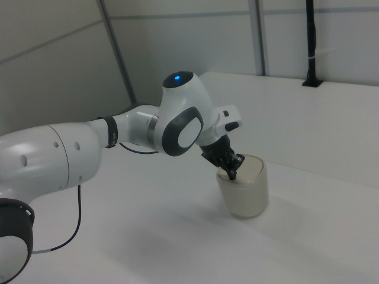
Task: Open the trash can
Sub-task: 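Lower the gripper onto the lid tab and hook it, then lift the gripper upward, flipping the lid open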
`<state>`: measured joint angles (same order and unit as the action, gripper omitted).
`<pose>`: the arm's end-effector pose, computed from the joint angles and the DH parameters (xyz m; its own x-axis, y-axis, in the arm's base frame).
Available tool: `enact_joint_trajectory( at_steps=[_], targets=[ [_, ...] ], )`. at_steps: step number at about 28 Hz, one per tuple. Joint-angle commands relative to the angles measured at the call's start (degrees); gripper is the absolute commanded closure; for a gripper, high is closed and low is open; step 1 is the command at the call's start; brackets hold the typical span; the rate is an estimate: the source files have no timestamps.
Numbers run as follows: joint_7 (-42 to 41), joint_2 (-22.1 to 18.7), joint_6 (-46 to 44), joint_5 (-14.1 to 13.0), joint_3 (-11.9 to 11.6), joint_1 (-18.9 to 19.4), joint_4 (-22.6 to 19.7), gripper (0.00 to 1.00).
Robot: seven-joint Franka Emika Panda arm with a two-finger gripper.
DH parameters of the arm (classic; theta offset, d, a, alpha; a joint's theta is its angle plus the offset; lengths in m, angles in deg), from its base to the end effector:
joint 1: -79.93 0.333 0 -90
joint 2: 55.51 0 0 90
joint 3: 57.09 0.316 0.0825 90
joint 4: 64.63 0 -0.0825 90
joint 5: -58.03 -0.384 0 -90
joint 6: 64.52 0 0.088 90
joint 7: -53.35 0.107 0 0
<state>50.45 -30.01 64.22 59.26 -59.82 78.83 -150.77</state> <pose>0.7121 -0.0427 0.4417 0.9565 0.0105 0.2916 -0.0058 -0.9985 0.0553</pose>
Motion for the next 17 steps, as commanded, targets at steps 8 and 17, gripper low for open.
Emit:
enact_joint_trajectory(
  at_steps=[8, 17],
  targets=[
    [0.8, -5.9, -0.8, -4.0, -0.1, -1.0, 1.8, 1.00],
    [0.8, -11.9, -13.1, -4.8, 0.5, -0.6, 1.9, 1.00]
  ],
)
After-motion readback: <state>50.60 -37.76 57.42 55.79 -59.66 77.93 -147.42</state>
